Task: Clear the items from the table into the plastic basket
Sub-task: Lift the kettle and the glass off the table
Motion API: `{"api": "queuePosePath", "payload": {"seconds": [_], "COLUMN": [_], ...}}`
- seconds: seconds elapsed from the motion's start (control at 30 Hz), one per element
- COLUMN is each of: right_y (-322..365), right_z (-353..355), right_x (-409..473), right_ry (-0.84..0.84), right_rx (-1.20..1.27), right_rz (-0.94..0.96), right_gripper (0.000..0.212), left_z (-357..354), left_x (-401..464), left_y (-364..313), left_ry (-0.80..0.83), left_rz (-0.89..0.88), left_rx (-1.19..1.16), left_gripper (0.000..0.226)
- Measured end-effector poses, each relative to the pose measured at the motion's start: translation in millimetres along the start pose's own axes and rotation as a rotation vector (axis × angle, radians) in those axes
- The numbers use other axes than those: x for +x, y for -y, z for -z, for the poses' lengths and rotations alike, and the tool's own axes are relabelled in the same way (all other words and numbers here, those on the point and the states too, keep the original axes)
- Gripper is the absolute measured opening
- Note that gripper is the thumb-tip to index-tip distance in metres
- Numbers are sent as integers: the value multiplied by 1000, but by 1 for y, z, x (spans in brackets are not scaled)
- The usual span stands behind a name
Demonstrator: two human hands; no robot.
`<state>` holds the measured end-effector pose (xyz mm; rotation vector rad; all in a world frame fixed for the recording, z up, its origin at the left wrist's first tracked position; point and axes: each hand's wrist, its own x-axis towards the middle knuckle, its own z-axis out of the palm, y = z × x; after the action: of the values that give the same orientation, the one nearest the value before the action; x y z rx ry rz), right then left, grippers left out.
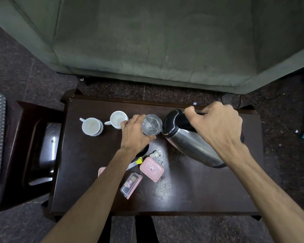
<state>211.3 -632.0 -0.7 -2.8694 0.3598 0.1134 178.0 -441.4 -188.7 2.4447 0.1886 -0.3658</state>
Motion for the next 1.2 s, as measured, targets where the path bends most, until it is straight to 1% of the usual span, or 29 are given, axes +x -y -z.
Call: {"api": "queuePosePath", "payload": {"seconds": [0.53, 0.93, 1.03, 1.13, 1.2], "right_y": [-2, -8, -16, -28, -37], "right_z": [-5, -8, -8, -6, -4], "right_x": [1, -2, -5, -7, -8], "right_ry": [-48, -49, -64, -97, -103], "right_rx": [19, 44, 72, 133, 204], "right_rz": [28, 22, 12, -15, -54], "right_gripper": [59, 58, 60, 59, 59], "left_z": [3, 5, 5, 6, 10], "left_x": [-2, -2, -3, -10, -17], "left_y": [-3, -6, -7, -9, -13], "left_ry": [20, 27, 23, -9, -84], "left_rz": [19, 23, 9, 8, 11], "left_rx": [10, 30, 50, 24, -59], "left_gripper": [91, 91, 95, 104, 102]}}
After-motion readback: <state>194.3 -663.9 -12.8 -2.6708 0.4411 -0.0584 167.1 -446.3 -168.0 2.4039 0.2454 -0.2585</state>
